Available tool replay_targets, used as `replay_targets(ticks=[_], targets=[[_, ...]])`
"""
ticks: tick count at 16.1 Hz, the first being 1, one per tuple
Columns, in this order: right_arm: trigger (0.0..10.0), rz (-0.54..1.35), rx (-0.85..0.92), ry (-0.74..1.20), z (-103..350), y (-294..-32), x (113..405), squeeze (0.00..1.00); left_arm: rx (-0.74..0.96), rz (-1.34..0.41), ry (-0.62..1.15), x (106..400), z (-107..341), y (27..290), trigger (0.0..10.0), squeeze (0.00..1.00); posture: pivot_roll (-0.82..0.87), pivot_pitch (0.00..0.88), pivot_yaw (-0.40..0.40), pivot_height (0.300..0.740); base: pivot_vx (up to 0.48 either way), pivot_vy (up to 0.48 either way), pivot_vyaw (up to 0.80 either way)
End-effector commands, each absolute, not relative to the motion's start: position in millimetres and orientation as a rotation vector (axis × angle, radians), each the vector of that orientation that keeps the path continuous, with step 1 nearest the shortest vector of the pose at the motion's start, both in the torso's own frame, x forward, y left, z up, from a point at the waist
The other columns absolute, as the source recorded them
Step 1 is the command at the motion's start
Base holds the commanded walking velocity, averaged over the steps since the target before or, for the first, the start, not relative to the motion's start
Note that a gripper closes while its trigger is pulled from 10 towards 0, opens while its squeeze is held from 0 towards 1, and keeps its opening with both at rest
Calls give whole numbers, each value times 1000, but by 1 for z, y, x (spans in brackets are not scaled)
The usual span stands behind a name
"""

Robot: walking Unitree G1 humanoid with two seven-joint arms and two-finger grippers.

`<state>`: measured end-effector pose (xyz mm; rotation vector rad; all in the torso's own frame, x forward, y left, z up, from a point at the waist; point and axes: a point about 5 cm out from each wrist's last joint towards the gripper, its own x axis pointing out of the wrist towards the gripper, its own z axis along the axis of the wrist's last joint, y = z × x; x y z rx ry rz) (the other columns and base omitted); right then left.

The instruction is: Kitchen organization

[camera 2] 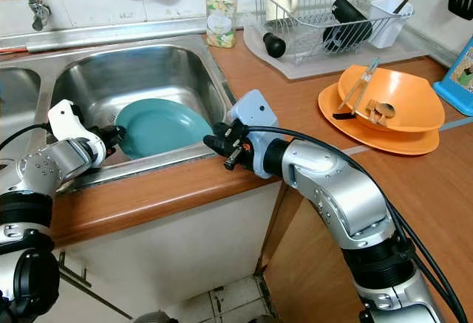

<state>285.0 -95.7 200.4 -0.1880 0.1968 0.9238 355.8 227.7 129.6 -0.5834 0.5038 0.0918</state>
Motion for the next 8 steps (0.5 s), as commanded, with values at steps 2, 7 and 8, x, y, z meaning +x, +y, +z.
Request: replay_targets(ticks=[2, 7, 8], targets=[[10000, 869, -192, 200, 197, -101, 288, 0, -501, 88, 463, 355, 137, 235, 10000, 1000, -70, 0, 18, 740, 0, 0, 0], [10000, 517, -189, 180, 200, -121, 316, 1000, -223, 3, 253, 342, 151, 245, 10000, 1000, -68, 0, 8, 740, 0, 0, 0], [10000, 471, -187, 184, 199, -124, 319, 1000, -184, -19, 231, 338, 153, 244, 10000, 1000, -63, 0, 4, 740, 0, 0, 0]])
